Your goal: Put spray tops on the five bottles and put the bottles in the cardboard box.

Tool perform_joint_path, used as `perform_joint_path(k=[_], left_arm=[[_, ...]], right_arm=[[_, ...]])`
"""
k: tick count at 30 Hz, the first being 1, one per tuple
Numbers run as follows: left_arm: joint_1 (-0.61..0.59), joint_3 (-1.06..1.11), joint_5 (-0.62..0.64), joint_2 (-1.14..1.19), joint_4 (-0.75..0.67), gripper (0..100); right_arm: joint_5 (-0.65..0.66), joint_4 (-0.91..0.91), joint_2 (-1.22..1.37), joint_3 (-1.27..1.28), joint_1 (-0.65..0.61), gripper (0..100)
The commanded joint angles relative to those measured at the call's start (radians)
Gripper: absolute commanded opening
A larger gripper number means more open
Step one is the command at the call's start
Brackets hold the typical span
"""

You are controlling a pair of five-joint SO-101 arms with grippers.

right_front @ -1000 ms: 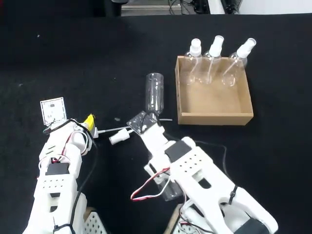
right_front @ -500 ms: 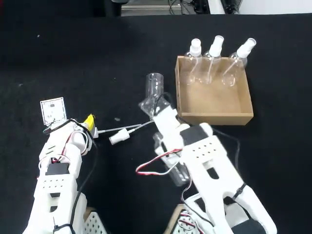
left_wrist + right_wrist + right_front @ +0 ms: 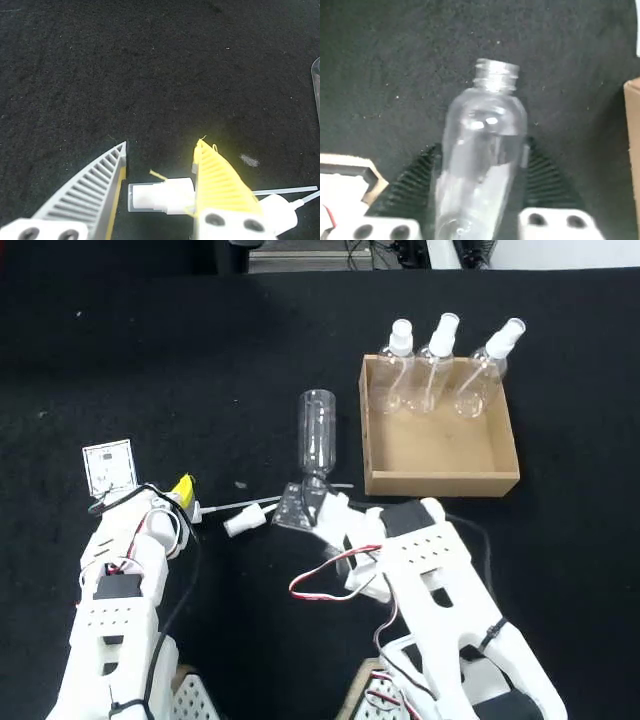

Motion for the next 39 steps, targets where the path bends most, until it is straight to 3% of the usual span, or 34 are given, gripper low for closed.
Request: perform_joint_path(k=[1,14,20,27,29,32,34,36,39], left_arm=[[0.025,-0.007,-0.003,-0.015,-0.017,21],[0.016,-0.013,-0.003,-0.015,0.005,21],[0.018,-0.079,-0.003,-0.015,0.133,21],[0.018,-0.094,-0.003,-0.015,0.152,21],[0.016,-0.105,-0.003,-0.015,0.157,21],[0.016,-0.111,-0.003,-0.015,0.157,21],[0.016,-0.122,-0.003,-0.015,0.157,21],[0.021,-0.136,-0.003,-0.015,0.173,21],[0.025,-0.17,-0.003,-0.015,0.219,21]], right_arm=[[-0.068,0.012,0.004,-0.013,0.015,32.8],[-0.163,0.219,0.008,-0.18,0.04,34.6],[-0.224,0.123,0.002,-0.051,0.075,34.7],[-0.226,-0.069,0.008,0.104,0.075,34.4],[-0.227,-0.107,0.005,0.147,0.078,28.3],[-0.229,-0.132,0.004,0.139,0.087,1.6],[-0.227,-0.11,0.004,0.101,0.11,5.6],[-0.183,-0.074,0.004,0.047,0.132,2.5],[0.02,-0.04,0.007,-0.002,0.166,2.1]])
